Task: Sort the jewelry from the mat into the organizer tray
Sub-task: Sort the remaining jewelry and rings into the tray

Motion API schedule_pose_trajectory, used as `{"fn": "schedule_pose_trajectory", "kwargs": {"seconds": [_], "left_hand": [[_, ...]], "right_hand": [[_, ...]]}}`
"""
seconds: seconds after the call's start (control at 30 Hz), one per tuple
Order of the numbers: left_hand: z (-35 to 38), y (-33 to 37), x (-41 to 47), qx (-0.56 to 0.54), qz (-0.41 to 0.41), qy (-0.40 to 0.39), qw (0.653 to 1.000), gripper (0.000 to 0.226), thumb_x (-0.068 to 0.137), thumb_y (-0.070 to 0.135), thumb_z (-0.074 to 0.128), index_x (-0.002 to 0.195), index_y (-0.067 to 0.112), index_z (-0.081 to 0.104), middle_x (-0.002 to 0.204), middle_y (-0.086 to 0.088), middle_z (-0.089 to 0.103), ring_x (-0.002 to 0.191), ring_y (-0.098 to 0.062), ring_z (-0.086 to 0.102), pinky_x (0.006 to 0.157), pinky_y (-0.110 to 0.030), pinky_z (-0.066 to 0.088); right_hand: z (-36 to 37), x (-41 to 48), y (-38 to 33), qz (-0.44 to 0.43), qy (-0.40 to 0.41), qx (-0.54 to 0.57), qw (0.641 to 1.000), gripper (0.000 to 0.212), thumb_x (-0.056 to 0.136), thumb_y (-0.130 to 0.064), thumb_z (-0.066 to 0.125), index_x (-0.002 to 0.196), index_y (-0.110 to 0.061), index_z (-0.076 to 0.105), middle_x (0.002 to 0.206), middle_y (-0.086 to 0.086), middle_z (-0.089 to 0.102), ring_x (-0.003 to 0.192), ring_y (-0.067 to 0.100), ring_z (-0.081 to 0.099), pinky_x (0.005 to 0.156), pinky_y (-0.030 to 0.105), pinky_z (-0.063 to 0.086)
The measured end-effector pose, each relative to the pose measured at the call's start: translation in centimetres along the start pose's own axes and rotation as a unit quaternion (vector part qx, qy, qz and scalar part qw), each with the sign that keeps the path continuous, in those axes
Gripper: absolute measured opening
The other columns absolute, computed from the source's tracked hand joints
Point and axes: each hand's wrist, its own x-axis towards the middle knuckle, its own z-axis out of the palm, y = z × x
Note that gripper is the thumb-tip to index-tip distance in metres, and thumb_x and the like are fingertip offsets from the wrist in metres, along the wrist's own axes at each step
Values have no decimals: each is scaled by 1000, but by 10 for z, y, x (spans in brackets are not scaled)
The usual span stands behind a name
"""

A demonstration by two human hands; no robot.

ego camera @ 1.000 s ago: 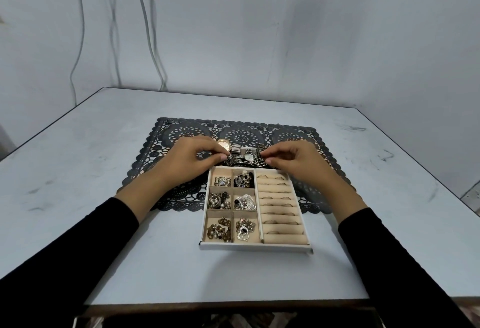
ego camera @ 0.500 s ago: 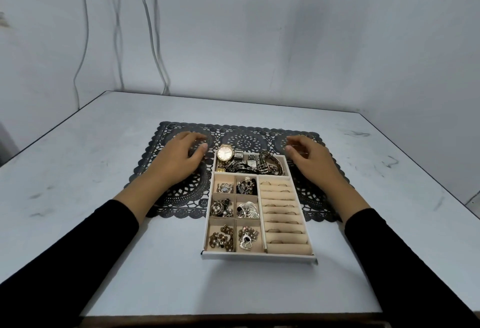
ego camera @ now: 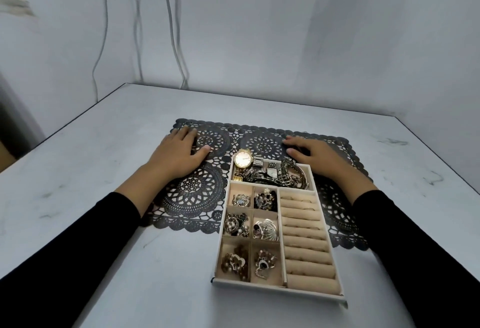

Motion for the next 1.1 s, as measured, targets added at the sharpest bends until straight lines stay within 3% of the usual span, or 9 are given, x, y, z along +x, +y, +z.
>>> {"fn": "schedule_pose_trajectory", "kwargs": {"seconds": [0.07,0.2,0.37,0.6,0.9,1.1], "left_hand": [[-1,-3,3,4,1,-9,1000,73,97,61,31,156,21,16,164,-4,8,151,-25,8,123,-39,8],[-2,-6,8,14,10,-27,999,71,99,59,29,157,21,12,164,-1,4,151,-22,4,122,-38,5],[-4,-13,11,4,6,-21,1000,69,100,56,28,157,21,12,164,1,5,151,-19,5,123,-35,5],[-6,-12,1,-41,-25,23,999,68,98,55,37,154,18,24,163,1,16,149,-17,15,120,-35,17],[-7,-15,-5,-84,-59,82,991,62,95,49,49,147,17,40,156,2,34,142,-17,34,112,-34,31],[-8,-17,-4,-98,-64,85,989,62,94,48,51,146,17,42,156,3,35,141,-16,36,112,-33,32]], "right_hand": [[4,15,-3,-13,-17,-8,1000,36,95,-34,55,131,-33,55,142,-8,49,135,10,39,111,28,28],[9,43,-13,-45,-54,-17,997,36,95,-35,54,132,-34,55,143,-12,46,132,9,42,108,24,28],[14,78,-34,-81,-118,-16,990,38,94,-38,56,132,-35,55,142,-16,47,130,8,44,110,29,31],[35,119,-82,-147,-165,-33,975,38,92,-36,59,130,-33,57,139,-10,52,124,9,47,99,21,32],[66,155,-125,-198,-178,-47,963,42,93,-34,58,135,-29,53,140,-8,52,127,12,46,106,26,32],[76,164,-133,-229,-170,-57,957,38,96,-29,53,135,-25,54,145,-6,46,132,12,42,104,19,24]]}}
